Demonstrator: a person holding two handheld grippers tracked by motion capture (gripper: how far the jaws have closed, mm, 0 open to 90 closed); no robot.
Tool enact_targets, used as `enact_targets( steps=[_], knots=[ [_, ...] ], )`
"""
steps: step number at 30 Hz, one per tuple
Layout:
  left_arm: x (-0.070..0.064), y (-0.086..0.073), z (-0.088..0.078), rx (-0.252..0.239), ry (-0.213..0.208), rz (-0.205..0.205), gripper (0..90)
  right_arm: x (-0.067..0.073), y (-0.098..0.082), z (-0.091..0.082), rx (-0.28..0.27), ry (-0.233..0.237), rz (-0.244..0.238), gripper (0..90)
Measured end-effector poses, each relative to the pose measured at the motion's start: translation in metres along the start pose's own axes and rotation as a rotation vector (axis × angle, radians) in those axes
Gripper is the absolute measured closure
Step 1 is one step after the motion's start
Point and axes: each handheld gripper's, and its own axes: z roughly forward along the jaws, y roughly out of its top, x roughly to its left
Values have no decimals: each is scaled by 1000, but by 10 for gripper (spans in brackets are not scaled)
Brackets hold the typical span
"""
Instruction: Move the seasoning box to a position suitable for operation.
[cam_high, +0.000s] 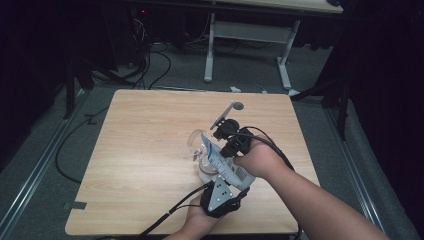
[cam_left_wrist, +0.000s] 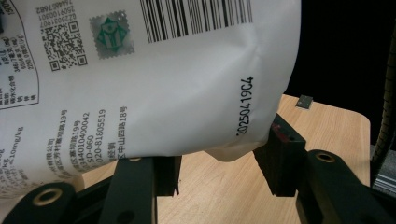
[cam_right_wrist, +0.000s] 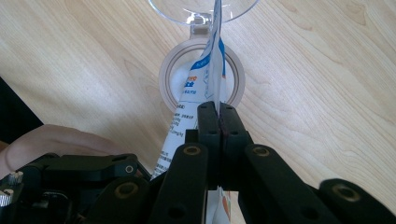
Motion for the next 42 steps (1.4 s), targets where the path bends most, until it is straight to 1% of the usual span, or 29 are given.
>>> enact_targets(
  steps=[18,27,29,31,34,35,42],
  knots=[
    [0,1,-1,-1,0,3,554,0,0,0,3,4,7,900],
    [0,2,0,-6,1,1,554,0,1,0,1,3,-4,900],
    [0,2,0,-7,1,1,554,1,1,0,5,4,10,900],
    [0,1,0,-7,0,2,555,0,1,0,-1,5,-4,900],
    [0,2,-1,-8,0,2,555,1,1,0,3,7,14,900],
    [0,2,-1,-9,0,1,555,0,1,0,0,5,-3,900],
    [1,3,-1,-14,1,1,555,1,2,-1,-3,6,-2,900]
  ],
)
